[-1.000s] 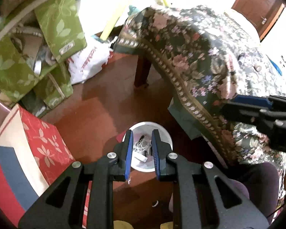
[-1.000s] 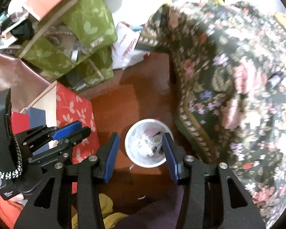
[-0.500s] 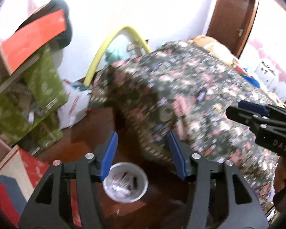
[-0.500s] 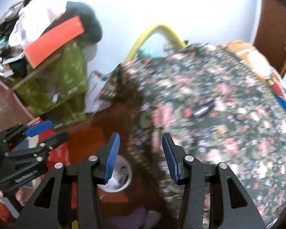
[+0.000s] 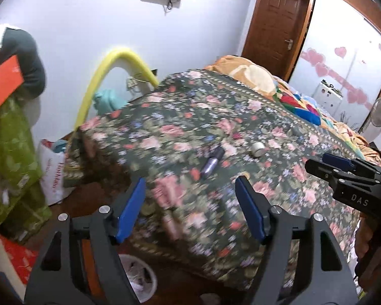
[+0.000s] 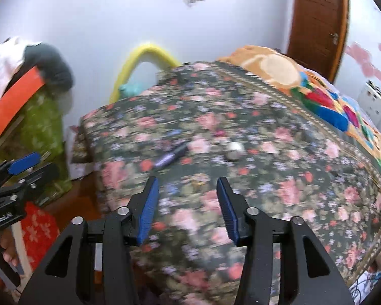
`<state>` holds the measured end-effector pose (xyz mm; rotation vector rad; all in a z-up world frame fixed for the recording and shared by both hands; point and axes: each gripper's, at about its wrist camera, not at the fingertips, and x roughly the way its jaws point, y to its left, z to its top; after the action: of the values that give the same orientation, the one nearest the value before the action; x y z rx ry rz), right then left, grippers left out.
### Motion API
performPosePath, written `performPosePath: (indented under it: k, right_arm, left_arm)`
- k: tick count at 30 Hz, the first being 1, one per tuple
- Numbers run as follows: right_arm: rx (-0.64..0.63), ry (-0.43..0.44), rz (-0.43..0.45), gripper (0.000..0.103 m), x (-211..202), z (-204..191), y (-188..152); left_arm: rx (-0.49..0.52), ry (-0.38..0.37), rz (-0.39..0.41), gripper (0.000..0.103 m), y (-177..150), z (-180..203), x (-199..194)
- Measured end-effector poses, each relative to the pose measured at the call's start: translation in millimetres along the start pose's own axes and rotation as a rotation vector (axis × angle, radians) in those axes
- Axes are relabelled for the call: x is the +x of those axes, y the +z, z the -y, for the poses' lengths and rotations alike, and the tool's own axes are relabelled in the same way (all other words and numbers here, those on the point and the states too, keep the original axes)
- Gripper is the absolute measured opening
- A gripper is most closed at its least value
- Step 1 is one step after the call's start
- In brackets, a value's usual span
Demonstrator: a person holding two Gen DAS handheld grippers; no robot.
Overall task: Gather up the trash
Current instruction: 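Move both open tools back over the items on the bed, then grasp the purple-and-black cylinder with the left tool while the right tool grasps the white tape roll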
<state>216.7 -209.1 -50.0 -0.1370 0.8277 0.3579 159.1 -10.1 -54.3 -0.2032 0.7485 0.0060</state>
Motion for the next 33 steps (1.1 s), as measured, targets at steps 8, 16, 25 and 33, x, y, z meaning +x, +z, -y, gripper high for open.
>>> performPosePath:
  k: [8, 16, 25, 33]
  right_arm:
    - [0.045, -0.045, -0.006, 0.082, 38, 54, 15]
    - [0.092, 0.012, -0.102, 0.082, 115, 82, 27]
    - [0.101, 0.044, -0.155, 0.074, 179, 75, 30]
    - [0.099, 0.044, -0.196, 0.035, 197, 69, 30]
  left_arm:
    - [0.023, -0.033, -0.046, 0.080, 21, 23, 75]
    - [0.054, -0.043, -0.170, 0.080, 24, 31, 160]
    - [0.158, -0.057, -0.269, 0.047, 17, 44, 218]
    - [0.194, -0.060, -0.283, 0.028, 12, 52, 234]
